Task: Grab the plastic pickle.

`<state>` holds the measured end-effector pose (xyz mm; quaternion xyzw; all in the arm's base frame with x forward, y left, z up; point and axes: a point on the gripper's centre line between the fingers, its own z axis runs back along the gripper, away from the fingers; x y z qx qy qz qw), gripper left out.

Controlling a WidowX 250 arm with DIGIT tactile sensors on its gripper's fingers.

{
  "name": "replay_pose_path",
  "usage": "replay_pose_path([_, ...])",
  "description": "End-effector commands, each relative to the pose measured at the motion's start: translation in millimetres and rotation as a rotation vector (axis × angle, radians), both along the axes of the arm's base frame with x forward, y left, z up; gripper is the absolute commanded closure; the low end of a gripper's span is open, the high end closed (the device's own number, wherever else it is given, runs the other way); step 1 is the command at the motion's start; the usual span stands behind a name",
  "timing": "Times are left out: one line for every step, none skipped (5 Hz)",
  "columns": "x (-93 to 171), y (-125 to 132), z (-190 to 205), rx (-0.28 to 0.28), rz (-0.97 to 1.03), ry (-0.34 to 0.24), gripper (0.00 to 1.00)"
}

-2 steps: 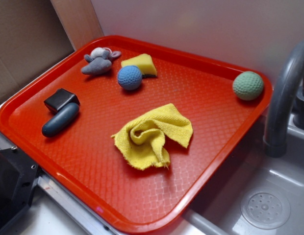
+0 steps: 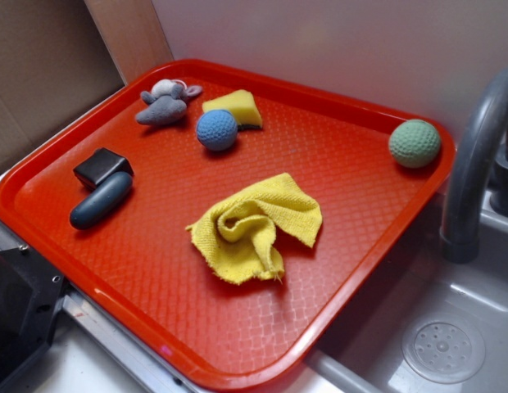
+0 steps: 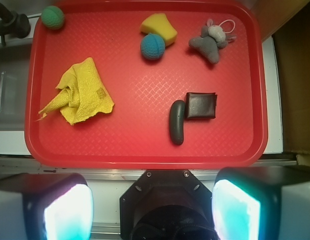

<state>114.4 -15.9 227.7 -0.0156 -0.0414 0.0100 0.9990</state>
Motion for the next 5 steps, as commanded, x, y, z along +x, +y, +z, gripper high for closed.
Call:
replay_pose_path([3.8, 13.3, -75.3, 0.104, -0.040, -0.080, 0.00])
replay_pose_path([15.9, 21.0, -111.7, 0.122, -0.031, -0.021, 0.00])
replay_pose_path([31.4, 23.5, -142.8, 0.045, -0.064, 0.087, 0.00])
replay_pose_path([37.9, 30.9, -163.9, 0.001, -0.090, 0.155, 0.00])
replay_pose_path([37.9, 30.9, -163.9, 0.001, -0.090, 0.155, 0.00])
